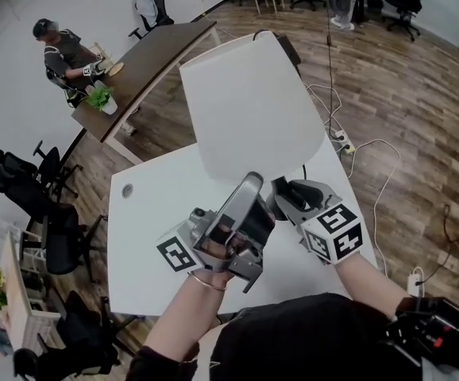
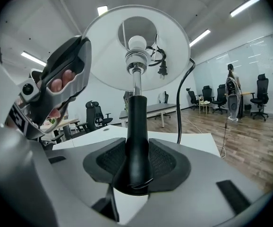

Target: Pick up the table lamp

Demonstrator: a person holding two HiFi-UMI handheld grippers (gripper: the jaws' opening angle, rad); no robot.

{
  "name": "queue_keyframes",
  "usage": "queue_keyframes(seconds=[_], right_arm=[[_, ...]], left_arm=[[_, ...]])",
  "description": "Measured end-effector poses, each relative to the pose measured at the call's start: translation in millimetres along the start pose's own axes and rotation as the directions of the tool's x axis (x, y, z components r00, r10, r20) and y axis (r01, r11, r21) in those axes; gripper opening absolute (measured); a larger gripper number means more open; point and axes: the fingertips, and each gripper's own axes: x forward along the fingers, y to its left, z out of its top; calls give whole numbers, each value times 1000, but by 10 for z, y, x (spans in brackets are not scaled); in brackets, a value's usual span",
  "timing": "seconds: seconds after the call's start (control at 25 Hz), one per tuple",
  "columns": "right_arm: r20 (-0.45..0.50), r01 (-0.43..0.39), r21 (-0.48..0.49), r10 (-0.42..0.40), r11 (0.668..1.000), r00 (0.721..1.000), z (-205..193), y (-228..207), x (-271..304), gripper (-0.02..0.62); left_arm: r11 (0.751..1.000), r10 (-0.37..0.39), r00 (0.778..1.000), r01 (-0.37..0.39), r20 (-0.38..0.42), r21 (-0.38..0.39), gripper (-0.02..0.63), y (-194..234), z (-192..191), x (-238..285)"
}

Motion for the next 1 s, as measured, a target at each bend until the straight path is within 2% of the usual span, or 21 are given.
queue_keyframes(seconds=[0.28,0.56,0.76,1.0], right_arm=[[73,33,-64,-28,997,997,461,73,-413,163],[110,62,-48,-56,997,992,523,382,-634,166],[136,90,-50,-83,995,987,477,891,-835,169],[159,57,-4,-55,998,986,359,1661,-815,170]], left_arm=[[994,-83,996,84,-18,70,20,-536,-11,251],[986,-139,989,144,-58,89,20,-957,-85,152],[987,-133,989,138,-67,87,20,-1430,-181,-203],[987,-101,988,114,-115,117,20,-1917,-142,-709]])
